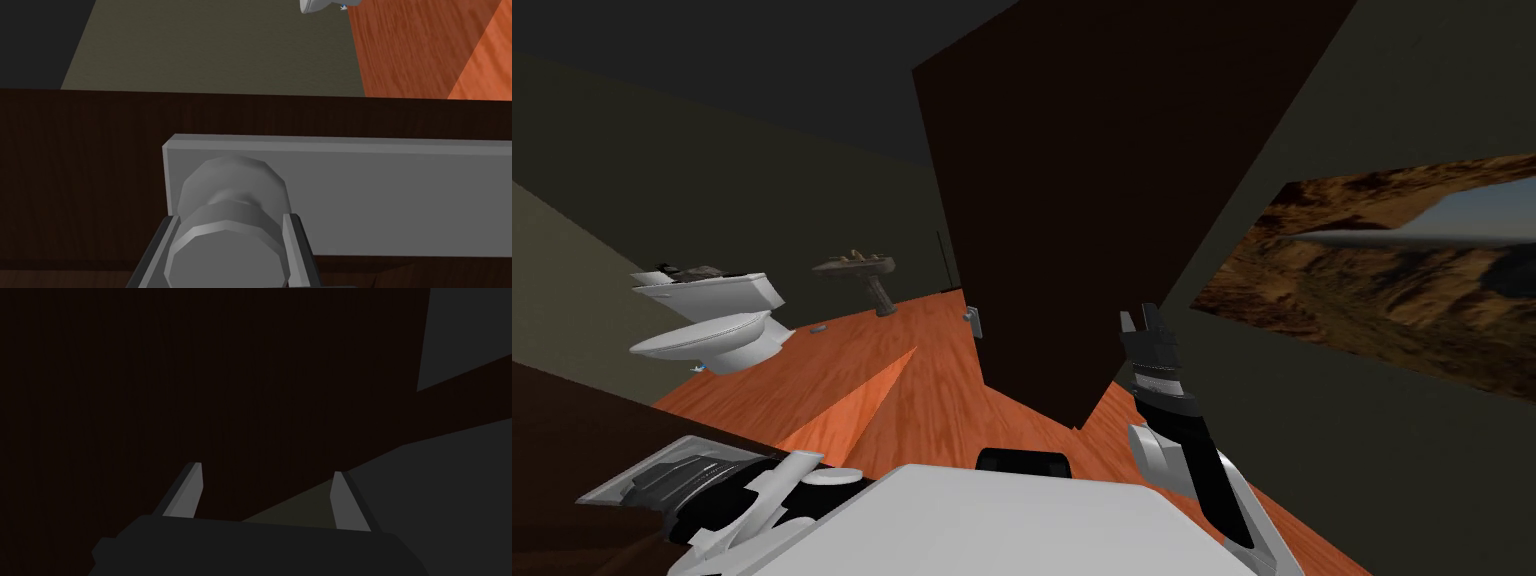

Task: Push the door open

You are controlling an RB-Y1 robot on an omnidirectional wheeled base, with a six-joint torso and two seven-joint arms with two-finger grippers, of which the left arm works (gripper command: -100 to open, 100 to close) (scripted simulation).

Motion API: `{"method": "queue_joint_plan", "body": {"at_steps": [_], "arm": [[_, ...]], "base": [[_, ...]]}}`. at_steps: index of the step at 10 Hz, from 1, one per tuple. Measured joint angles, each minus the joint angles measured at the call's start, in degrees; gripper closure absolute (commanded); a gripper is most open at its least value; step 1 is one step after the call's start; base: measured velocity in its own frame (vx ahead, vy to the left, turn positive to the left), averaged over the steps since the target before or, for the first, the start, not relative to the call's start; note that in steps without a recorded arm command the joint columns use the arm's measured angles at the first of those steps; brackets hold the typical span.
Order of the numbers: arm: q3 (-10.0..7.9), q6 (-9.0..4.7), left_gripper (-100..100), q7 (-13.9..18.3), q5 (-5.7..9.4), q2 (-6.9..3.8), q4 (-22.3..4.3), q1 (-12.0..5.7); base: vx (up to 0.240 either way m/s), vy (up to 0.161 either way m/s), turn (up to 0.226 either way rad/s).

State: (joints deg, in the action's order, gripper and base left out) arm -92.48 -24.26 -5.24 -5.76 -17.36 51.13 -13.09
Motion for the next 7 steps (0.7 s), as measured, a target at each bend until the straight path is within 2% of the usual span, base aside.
{"method": "queue_joint_plan", "body": {"at_steps": [1,2,3,4,6,7], "arm": [[-1.67,0.48,100,-1.15,0.16,0.62,1.39,-0.65],[-2.4,0.77,100,-1.66,0.26,0.96,2.27,-0.8],[-2.54,0.96,100,-1.61,0.31,0.42,2.06,-0.66],[-2.74,0.44,100,-1.77,0.3,-0.35,0.9,-0.82],[-5.03,-0.23,100,-2.91,0.63,-0.02,0.76,-1.05],[-6.61,-0.85,100,-3.78,0.83,-0.79,-0.63,-1.15]], "base": [[0.013,0.087,-0.049],[0.01,0.037,-0.006],[-0.003,0.008,0.01],[0.007,0.026,-0.069],[0.008,0.082,-0.127],[0.005,0.071,-0.044]]}}
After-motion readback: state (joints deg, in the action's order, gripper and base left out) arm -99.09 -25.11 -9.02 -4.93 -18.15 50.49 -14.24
